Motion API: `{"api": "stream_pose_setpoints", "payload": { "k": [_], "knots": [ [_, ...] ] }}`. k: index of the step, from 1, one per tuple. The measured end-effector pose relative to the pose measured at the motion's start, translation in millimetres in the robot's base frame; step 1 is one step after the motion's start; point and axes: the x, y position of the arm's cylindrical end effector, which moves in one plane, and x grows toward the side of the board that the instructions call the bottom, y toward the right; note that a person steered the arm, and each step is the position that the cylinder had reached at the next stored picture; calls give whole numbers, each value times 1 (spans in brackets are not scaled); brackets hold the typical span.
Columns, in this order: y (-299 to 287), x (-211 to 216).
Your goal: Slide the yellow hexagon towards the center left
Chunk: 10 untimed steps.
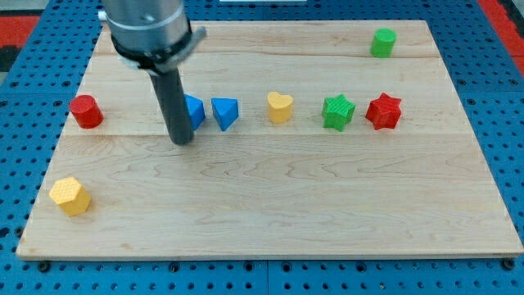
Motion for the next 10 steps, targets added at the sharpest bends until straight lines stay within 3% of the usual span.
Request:
{"api": "stream_pose_setpoints", "payload": {
  "k": [1, 2, 4, 5, 6, 7, 9, 10],
  "knots": [
    [19, 107],
    [-41, 145],
    [-197, 121],
    [-175, 76],
    [-151, 81],
    [-153, 123],
    [-129, 56],
    [-111, 43]
  ]
}}
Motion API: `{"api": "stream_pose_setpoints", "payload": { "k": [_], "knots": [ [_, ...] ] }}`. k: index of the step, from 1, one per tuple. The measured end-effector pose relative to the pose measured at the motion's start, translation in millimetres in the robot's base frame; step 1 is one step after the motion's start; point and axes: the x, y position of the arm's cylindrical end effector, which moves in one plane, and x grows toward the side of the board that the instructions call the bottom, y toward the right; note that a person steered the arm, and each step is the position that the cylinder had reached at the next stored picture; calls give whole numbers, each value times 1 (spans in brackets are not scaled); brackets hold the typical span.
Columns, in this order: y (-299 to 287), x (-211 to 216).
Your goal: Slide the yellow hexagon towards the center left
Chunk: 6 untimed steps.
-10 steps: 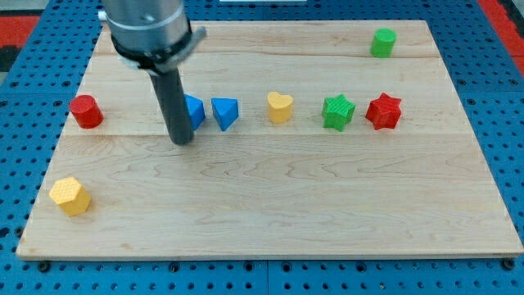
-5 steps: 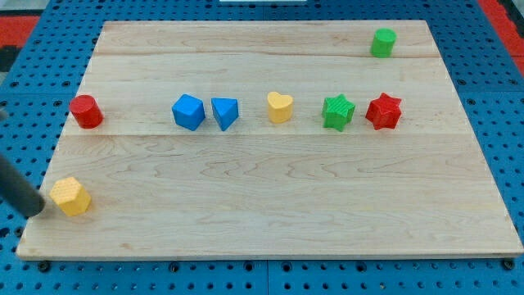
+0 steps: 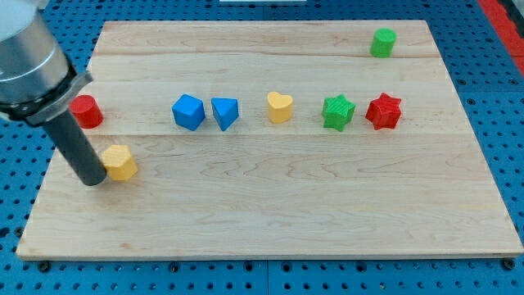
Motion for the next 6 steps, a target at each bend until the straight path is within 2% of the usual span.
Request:
{"api": "stream_pose_setpoints", "payload": {
  "k": [1, 2, 3, 4, 6],
  "knots": [
    [0, 25],
    [29, 6],
    [29, -32],
    [31, -50],
    [24, -59]
  ]
}}
